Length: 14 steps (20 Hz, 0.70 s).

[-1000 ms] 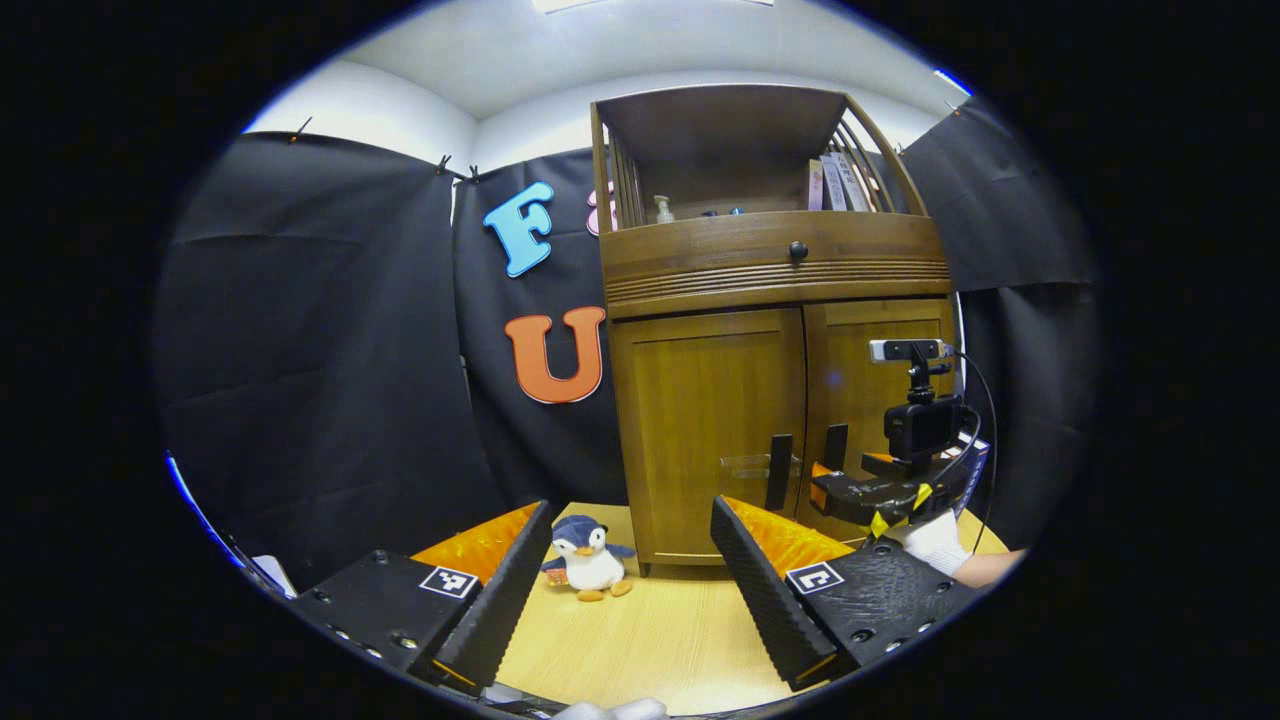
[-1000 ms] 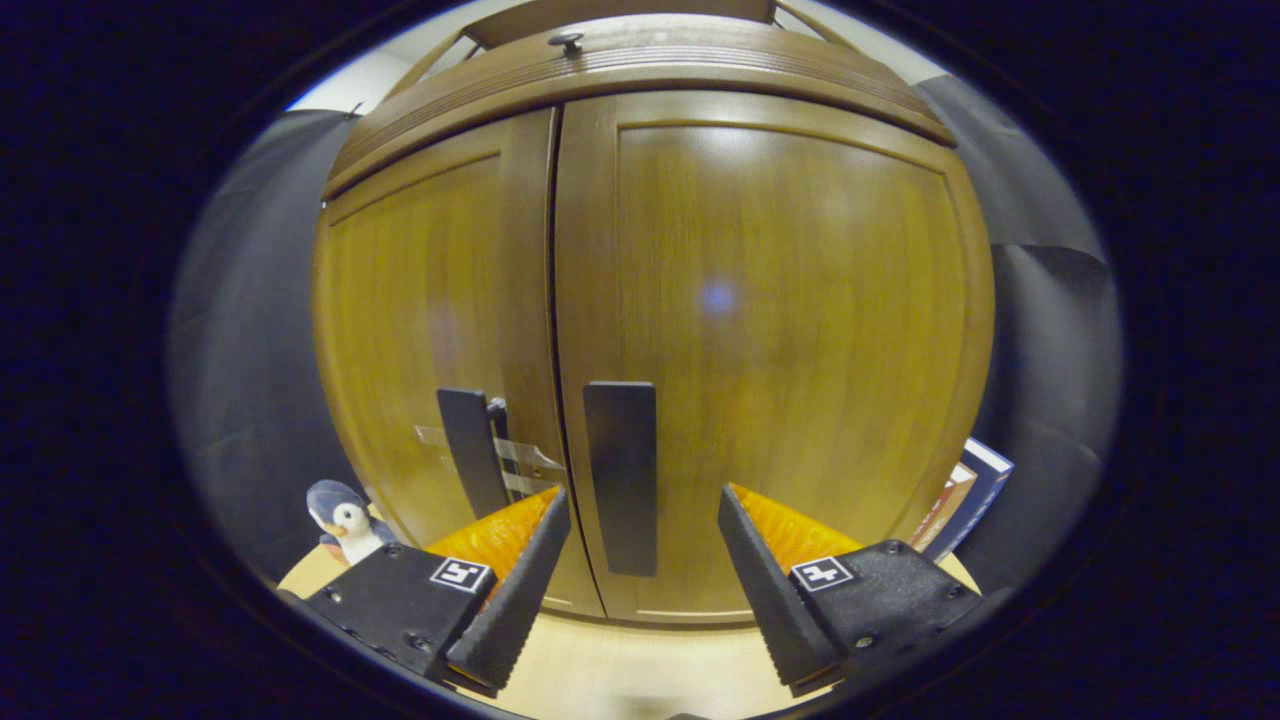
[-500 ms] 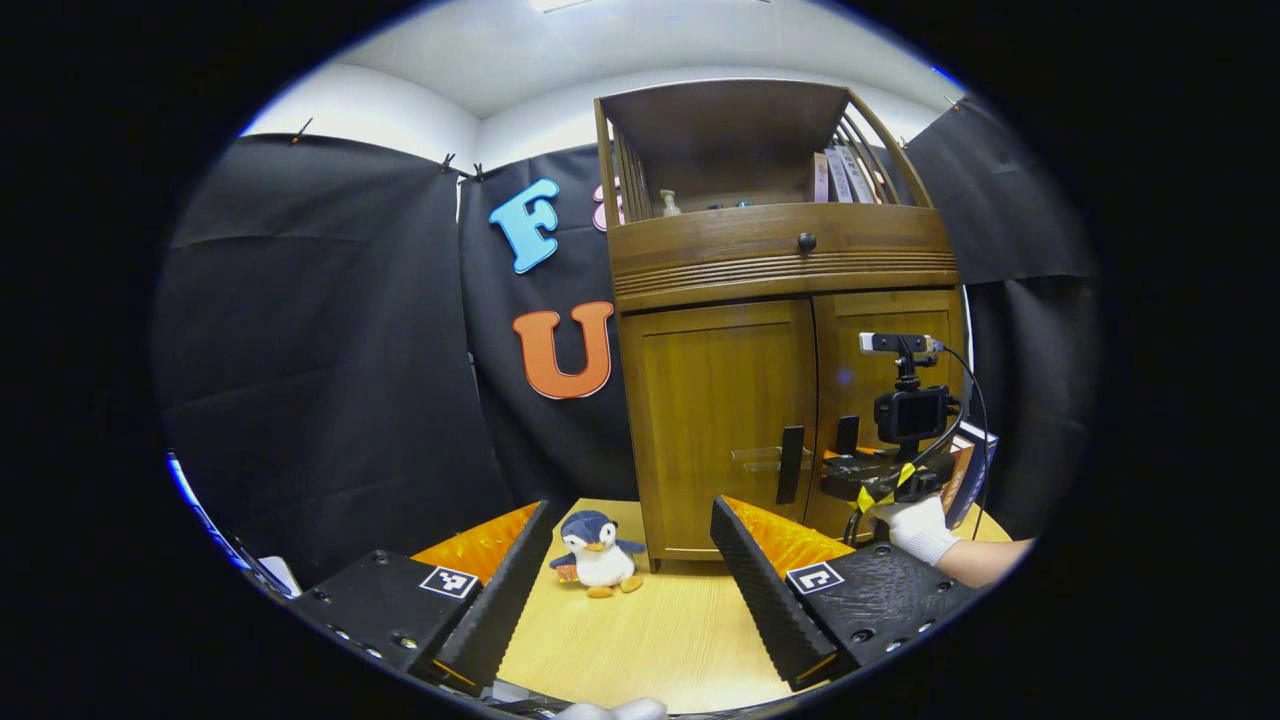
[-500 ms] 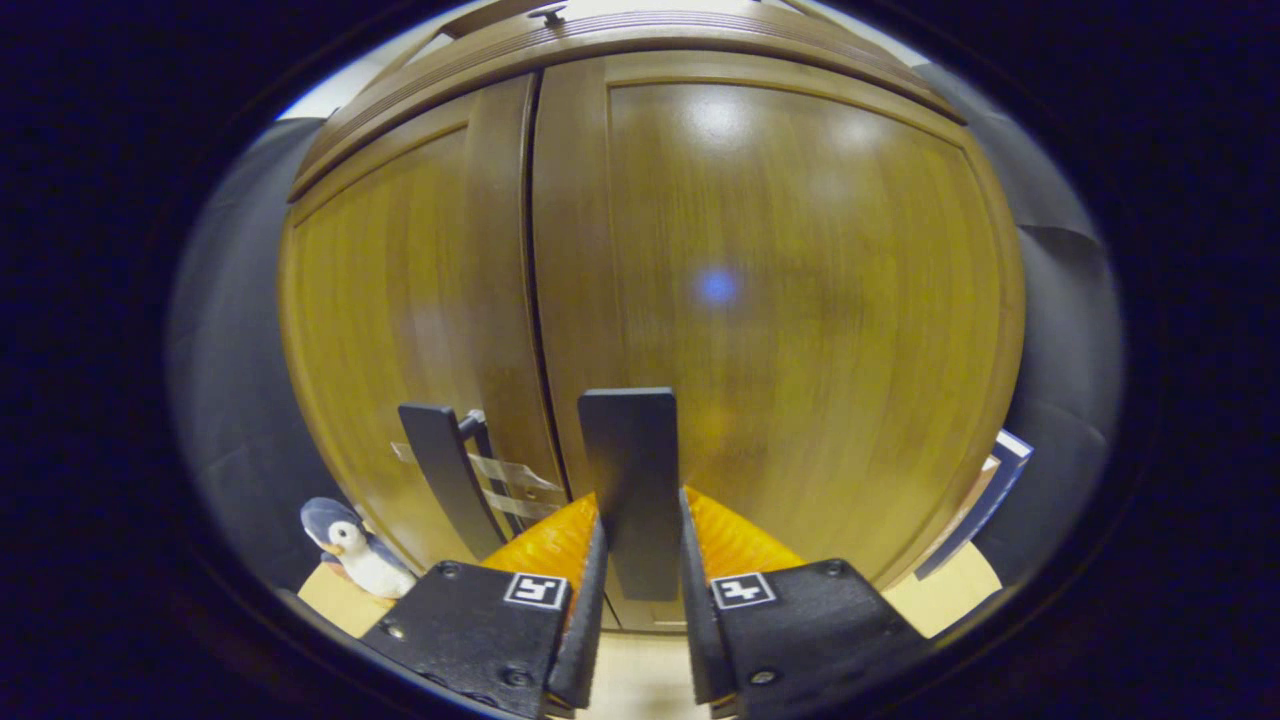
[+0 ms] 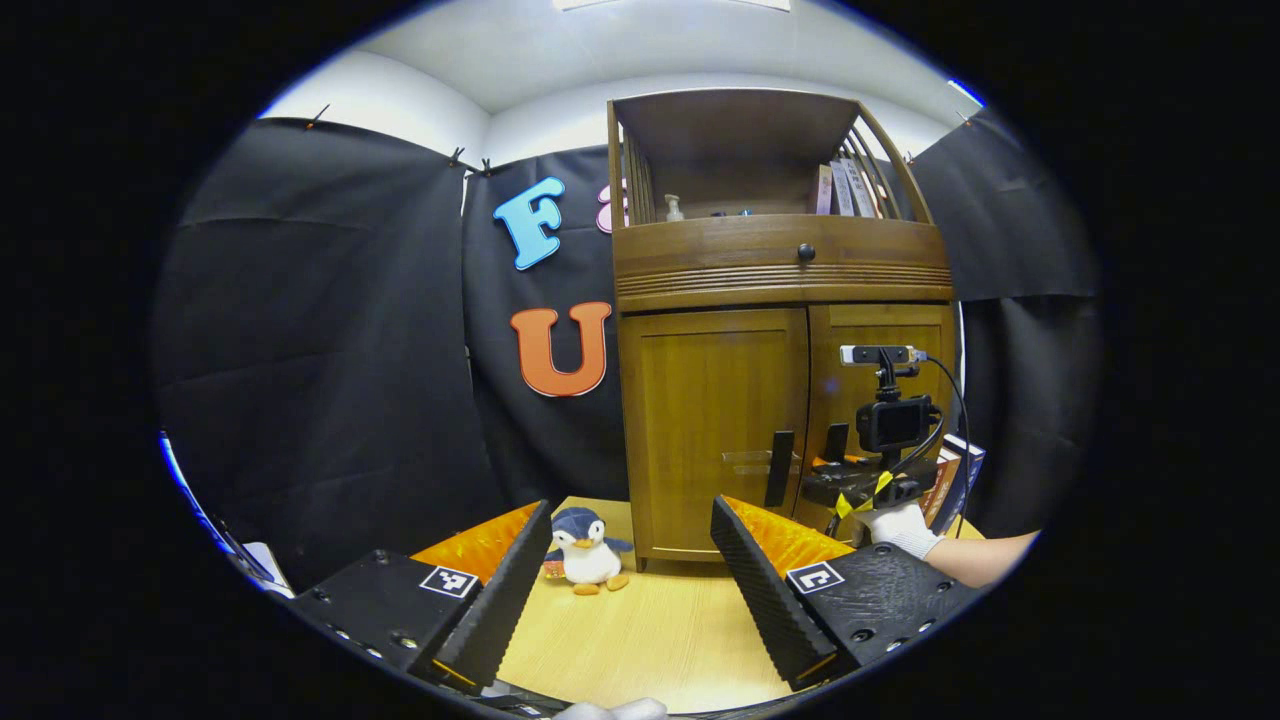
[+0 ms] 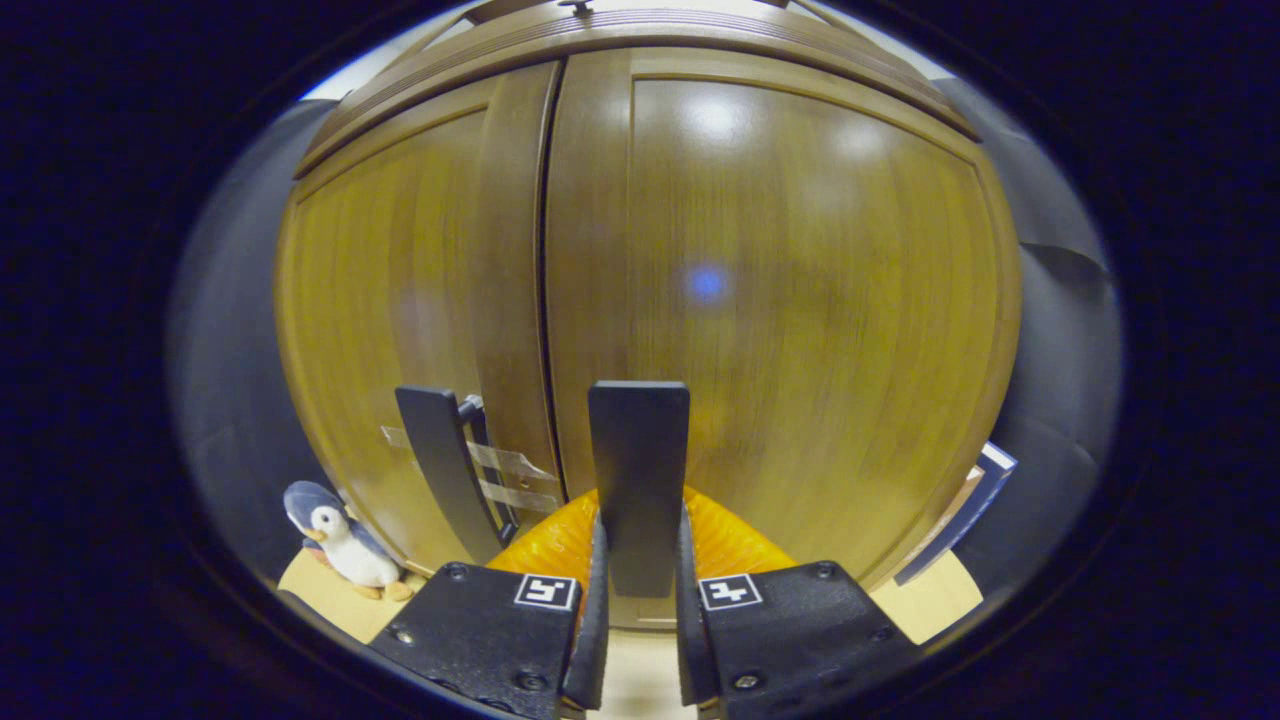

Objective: Open the right door of the double-door shoe cabinet with the right hand, and open the left door with the left hand.

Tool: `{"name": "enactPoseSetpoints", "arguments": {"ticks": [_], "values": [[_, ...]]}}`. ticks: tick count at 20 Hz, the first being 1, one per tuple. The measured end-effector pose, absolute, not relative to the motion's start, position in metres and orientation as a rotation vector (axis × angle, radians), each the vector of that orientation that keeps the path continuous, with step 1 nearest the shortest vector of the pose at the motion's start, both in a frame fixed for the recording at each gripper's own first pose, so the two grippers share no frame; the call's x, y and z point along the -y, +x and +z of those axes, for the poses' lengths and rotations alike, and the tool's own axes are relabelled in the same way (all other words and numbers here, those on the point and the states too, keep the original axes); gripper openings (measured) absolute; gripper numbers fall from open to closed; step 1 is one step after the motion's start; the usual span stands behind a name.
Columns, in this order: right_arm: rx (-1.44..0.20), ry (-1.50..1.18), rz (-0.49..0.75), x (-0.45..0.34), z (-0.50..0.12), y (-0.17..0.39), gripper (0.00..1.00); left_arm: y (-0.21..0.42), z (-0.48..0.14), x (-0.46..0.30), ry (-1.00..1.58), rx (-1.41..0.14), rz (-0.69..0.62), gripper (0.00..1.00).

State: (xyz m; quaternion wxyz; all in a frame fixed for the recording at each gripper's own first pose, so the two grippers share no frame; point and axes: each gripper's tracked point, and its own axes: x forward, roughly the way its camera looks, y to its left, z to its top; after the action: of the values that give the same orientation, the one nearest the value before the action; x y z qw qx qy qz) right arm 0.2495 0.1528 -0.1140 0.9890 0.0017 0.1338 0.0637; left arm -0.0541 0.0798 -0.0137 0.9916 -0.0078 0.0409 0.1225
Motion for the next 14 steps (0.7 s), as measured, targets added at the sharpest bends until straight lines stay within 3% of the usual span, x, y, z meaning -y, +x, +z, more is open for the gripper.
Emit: {"name": "enactPoseSetpoints", "arguments": {"ticks": [12,14], "values": [[-0.257,0.009,0.177,-0.126,-0.117,0.175,0.33,-0.084,-0.028,-0.066,-0.021,-0.086,0.205,0.96],[-0.258,0.001,0.188,-0.119,-0.118,0.164,0.29,-0.083,-0.030,-0.062,-0.013,-0.089,0.188,0.96]]}}
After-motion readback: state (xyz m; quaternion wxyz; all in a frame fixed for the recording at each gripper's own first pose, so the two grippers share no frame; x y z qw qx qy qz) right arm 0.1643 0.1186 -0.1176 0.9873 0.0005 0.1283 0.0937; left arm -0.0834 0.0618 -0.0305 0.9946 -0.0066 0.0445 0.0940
